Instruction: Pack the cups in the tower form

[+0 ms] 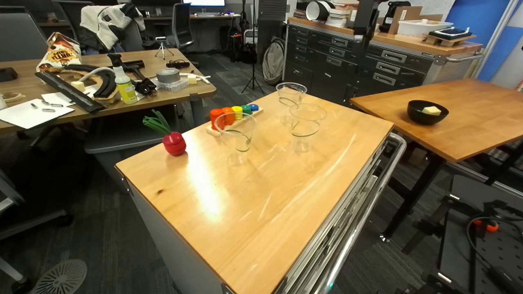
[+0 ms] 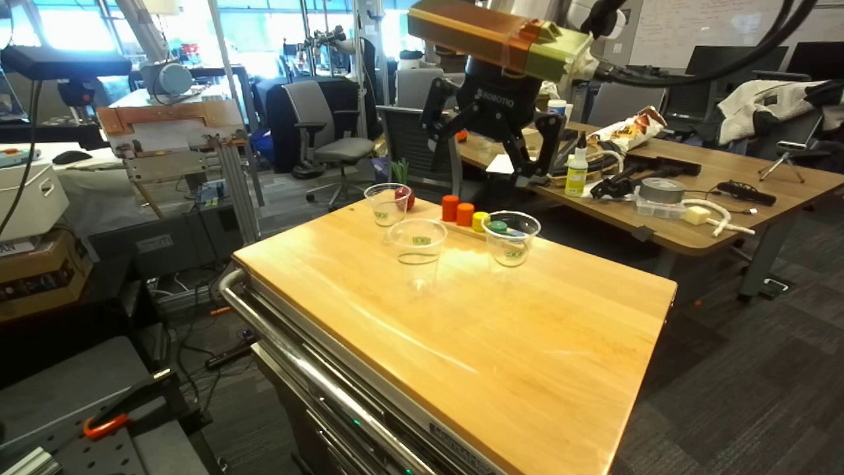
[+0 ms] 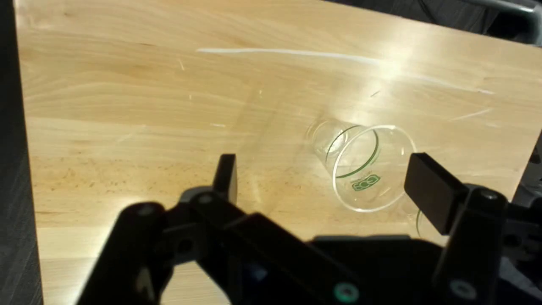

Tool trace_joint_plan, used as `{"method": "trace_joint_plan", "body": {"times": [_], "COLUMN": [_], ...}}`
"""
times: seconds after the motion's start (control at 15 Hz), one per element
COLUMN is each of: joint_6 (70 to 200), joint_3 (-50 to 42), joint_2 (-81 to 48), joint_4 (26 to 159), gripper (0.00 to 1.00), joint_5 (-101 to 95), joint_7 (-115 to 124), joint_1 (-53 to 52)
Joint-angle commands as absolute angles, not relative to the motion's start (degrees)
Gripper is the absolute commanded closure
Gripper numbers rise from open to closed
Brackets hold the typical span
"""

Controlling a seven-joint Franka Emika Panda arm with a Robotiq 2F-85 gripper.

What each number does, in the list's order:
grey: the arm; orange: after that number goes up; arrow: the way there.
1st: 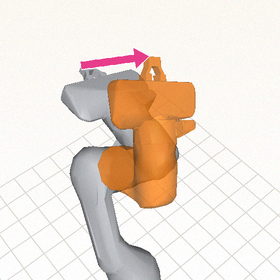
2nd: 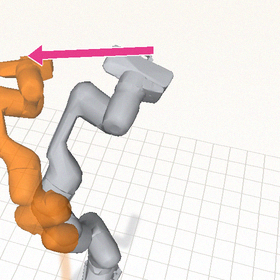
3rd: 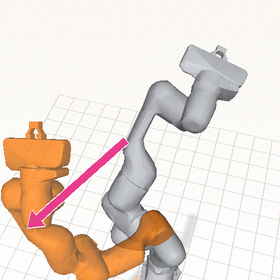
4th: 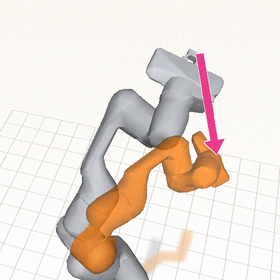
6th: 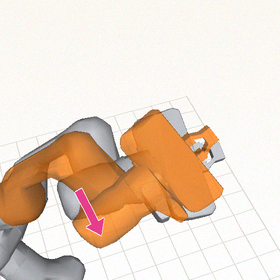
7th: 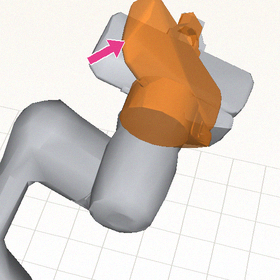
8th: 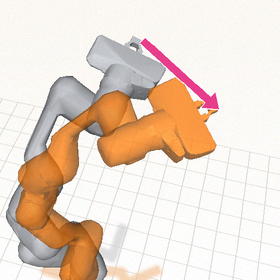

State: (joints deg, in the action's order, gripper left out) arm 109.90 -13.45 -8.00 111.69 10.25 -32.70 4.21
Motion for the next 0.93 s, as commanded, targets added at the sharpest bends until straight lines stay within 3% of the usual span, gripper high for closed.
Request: {"method": "trace_joint_plan", "body": {"times": [0.0, 0.33, 0.8, 0.87], "joint_6": [112.2, 121.8, 122.0, 121.6], "joint_3": [-9.9, -6.0, -3.0, -2.7], "joint_2": [-19.2, -29.9, -40.6, -41.4], "joint_4": [100.8, 91.9, 79.8, 79.1], "gripper": [0.00, 0.00, 0.00, 0.13], "joint_5": [11.0, 11.8, 10.4, 10.1], "joint_7": [-28.6, -23.9, -18.9, -18.8], "joint_1": [7.2, 10.5, 12.6, 12.6]}}
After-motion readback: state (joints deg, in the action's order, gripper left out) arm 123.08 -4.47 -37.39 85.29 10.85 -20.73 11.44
